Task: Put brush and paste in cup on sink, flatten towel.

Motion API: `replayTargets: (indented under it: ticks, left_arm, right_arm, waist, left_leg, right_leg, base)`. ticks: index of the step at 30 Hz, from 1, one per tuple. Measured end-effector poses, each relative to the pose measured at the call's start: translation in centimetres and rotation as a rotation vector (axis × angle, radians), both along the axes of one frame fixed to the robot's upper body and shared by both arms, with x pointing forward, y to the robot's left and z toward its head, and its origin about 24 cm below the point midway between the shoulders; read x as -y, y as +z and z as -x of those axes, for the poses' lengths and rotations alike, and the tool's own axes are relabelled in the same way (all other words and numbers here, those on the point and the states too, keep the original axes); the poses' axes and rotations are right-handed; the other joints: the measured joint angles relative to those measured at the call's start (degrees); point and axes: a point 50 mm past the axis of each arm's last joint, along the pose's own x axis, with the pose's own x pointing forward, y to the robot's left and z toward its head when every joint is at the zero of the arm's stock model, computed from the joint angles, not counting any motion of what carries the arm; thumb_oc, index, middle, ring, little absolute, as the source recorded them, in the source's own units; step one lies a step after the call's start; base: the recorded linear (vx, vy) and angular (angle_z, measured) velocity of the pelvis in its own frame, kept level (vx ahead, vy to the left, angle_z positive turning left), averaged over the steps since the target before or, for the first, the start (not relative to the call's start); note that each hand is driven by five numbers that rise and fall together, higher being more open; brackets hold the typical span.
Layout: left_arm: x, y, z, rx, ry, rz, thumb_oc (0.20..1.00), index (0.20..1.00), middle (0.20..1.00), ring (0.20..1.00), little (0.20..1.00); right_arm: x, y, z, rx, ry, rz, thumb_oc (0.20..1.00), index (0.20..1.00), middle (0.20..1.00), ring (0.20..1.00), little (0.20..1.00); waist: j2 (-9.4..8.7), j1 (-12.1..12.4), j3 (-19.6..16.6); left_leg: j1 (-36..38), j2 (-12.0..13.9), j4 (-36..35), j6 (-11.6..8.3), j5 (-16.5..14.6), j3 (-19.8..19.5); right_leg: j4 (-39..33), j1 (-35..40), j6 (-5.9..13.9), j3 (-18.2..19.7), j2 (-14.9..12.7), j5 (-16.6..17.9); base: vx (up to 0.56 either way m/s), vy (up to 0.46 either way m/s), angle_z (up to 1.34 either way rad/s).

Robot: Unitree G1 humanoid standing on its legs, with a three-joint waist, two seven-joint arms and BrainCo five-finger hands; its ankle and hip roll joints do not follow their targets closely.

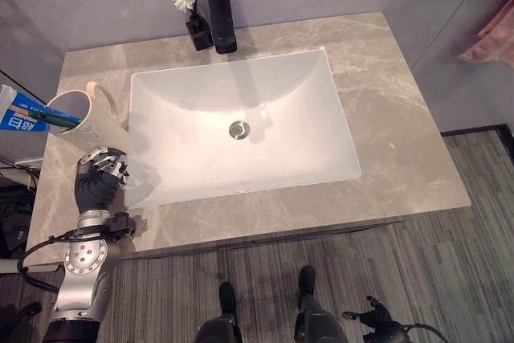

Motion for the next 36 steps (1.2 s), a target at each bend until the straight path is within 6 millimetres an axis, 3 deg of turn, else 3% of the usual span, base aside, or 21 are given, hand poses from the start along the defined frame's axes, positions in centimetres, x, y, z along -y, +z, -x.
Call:
replayTargets:
  ticks: [13,27,32,36]
  left_arm:
    - [-1.5,2.2,-1.4,0.049,0.075,-0.060,0.200,0.200,0.200,0.200,0.200]
    - [-3.6,5.9,-3.7,0.113,0.155,-0.160,0.200,0.200,0.200,0.200,0.200]
    - [-2.9,8.4,-5.2,0.177,0.132,-0.178,0.200,0.200,0.200,0.200,0.200]
    - [-2.7,8.7,-5.0,0.202,0.114,-0.141,0.200,0.200,0.200,0.200,0.200]
  right_arm:
    - [-0.4,0.2,-0.8,0.026,0.029,-0.005,1.000,1.000,1.000,1.000,1.000]
    - [-0.8,0.4,-1.6,0.042,0.059,-0.007,1.000,1.000,1.000,1.000,1.000]
    - [-1.3,0.7,-2.6,0.074,0.088,-0.013,1.000,1.000,1.000,1.000,1.000]
    - [-1.4,0.9,-3.0,0.088,0.097,-0.016,1.000,1.000,1.000,1.000,1.000]
  waist:
    - [-0.83,-0.7,1.3]
    - [-1.99,-1.8,2.6]
    - [-3.09,-1.9,3.3]
    - [-3.10,-2.2,3.6]
  left_leg:
    - [-1.0,0.0,0.0,-0.05,0.1,0.0]
    - [-2.6,0.0,0.0,-0.20,0.2,0.0]
    - [-3.4,0.0,0.0,-0.22,0.4,0.0]
    - [-3.4,0.0,0.0,-0.21,0.4,-0.1]
  right_leg:
    - [0.4,-1.0,-0.06,-0.1,0.0,0.2]
    - [0.5,-2.6,-0.14,0.0,0.2,0.5]
    - [0.5,-3.3,-0.20,0.0,0.1,0.7]
    - [0.5,-3.4,-0.21,0.0,0.1,0.7]
  base:
    - [0.00,0.000,0.00]
    - [0.00,0.000,0.00]
    - [0.00,0.000,0.00]
    - [0.00,0.000,0.00]
